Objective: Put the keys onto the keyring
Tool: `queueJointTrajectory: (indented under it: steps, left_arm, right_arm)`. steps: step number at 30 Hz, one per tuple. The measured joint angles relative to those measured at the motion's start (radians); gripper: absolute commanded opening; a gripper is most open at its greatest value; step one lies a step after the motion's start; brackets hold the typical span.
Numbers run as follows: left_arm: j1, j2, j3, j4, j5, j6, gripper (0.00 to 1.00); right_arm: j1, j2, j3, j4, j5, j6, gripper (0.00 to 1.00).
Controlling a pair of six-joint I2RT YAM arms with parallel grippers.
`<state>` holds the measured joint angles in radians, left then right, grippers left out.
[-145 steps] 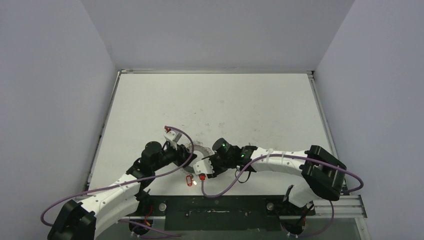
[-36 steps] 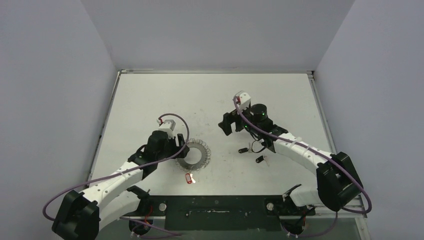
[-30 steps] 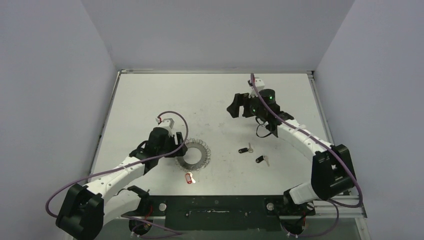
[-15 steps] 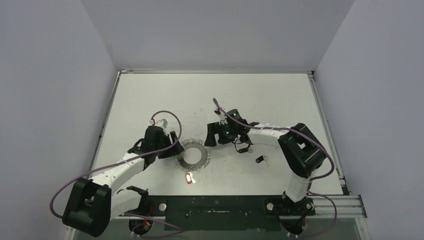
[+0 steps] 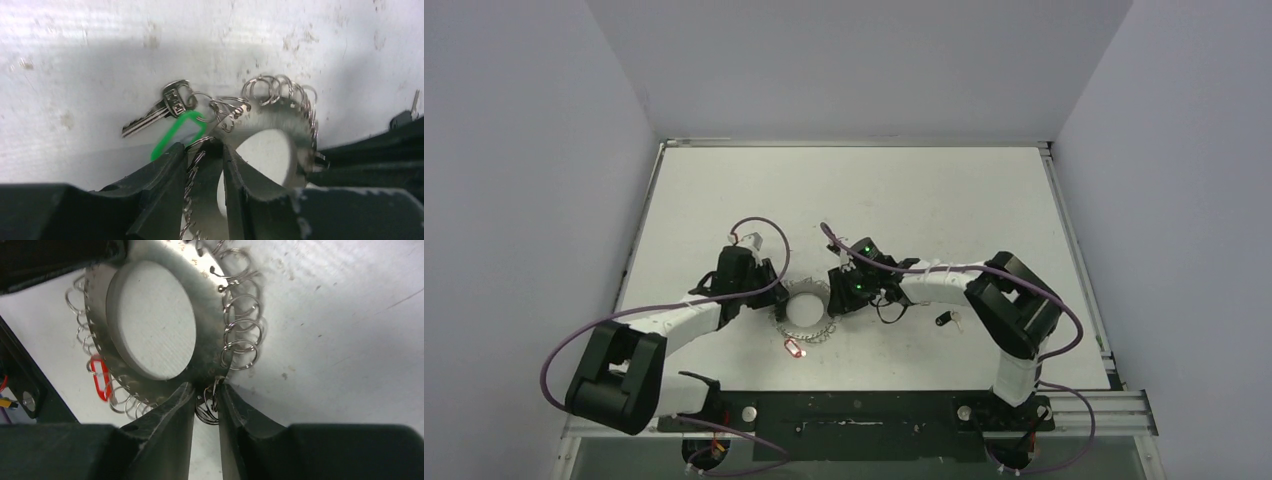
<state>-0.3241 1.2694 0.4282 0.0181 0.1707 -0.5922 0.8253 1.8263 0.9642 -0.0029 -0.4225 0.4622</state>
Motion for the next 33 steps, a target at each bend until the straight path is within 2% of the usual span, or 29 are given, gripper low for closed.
queueJointTrajectory:
  steps: [3, 5, 8, 12, 15, 19, 22, 25, 33]
  left_arm:
    - [0.006, 0.058, 0.037, 0.032, -0.019, 0.029, 0.25]
    - [0.006, 0.091, 0.061, 0.044, -0.021, 0.049, 0.23]
    - [0.002, 0.149, 0.106, 0.050, -0.007, 0.083, 0.19]
    - [-0.008, 0.214, 0.158, 0.068, 0.033, 0.140, 0.19]
    - [-0.011, 0.238, 0.176, 0.085, 0.063, 0.187, 0.23]
    - [-0.022, 0.230, 0.179, 0.101, 0.094, 0.245, 0.32]
    - [-0.036, 0.177, 0.172, 0.104, 0.108, 0.278, 0.36]
    - [-0.048, 0.055, 0.139, 0.120, 0.119, 0.298, 0.39]
    - [-0.055, -0.243, -0.003, 0.097, 0.098, 0.283, 0.42]
  right_arm:
    - [0.029, -0.013, -0.017, -0.008, 0.008, 0.019, 0.21]
    - [0.065, -0.026, -0.037, -0.012, 0.003, 0.037, 0.25]
    - [0.142, -0.046, -0.060, -0.011, -0.009, 0.060, 0.37]
    - [0.225, -0.098, -0.100, -0.030, -0.036, 0.086, 0.57]
    - [0.220, -0.167, -0.119, -0.090, -0.033, 0.079, 0.62]
    - [0.148, -0.289, -0.120, -0.147, -0.005, 0.023, 0.66]
    - [0.069, -0.367, -0.120, -0.147, 0.013, -0.044, 0.68]
    - [0.006, -0.414, -0.134, -0.119, 0.048, -0.162, 0.71]
    - [0.019, -0.424, -0.221, 0.011, -0.002, -0.662, 0.73]
